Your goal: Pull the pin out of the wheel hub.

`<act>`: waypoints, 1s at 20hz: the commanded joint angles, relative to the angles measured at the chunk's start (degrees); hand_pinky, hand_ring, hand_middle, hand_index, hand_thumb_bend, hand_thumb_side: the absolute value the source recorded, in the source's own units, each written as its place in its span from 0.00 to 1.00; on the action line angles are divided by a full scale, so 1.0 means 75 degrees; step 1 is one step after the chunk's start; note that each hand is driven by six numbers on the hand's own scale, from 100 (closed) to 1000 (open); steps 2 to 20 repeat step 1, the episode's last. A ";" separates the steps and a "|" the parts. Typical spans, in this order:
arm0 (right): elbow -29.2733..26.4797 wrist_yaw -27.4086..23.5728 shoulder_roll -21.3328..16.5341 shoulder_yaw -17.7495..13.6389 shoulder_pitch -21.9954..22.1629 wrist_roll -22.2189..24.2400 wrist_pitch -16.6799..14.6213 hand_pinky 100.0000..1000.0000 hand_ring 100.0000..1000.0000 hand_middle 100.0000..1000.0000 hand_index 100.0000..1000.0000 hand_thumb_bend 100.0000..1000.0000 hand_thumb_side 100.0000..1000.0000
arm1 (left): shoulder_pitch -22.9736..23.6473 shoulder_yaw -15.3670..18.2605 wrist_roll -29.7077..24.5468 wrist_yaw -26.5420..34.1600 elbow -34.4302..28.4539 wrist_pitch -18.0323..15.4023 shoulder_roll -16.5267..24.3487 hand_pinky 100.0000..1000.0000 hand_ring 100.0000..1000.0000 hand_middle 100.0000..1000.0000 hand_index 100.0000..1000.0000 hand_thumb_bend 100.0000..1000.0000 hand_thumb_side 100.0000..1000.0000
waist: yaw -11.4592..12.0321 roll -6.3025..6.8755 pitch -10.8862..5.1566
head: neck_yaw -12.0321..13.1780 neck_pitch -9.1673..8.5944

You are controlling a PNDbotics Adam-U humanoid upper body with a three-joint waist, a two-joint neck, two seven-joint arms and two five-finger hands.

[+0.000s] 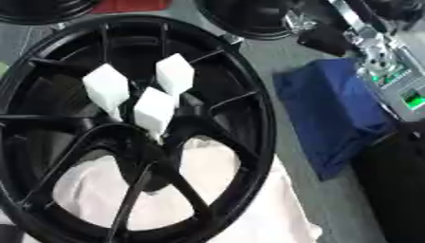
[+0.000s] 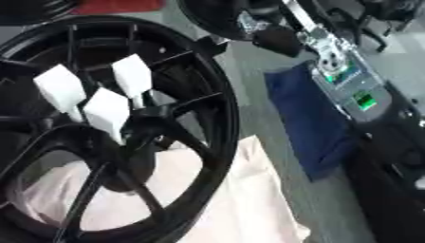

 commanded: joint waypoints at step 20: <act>-0.0161 -0.0413 -0.0005 0.0228 -0.0373 -0.0102 -0.0150 0.99 0.70 0.51 0.73 0.00 0.60 | -0.0061 -0.0006 -0.0021 0.0020 -0.0146 -0.0028 0.0068 0.80 0.55 0.61 0.76 0.30 0.64 | 0.0020 0.0034 -0.0195 | -0.0031 -0.0071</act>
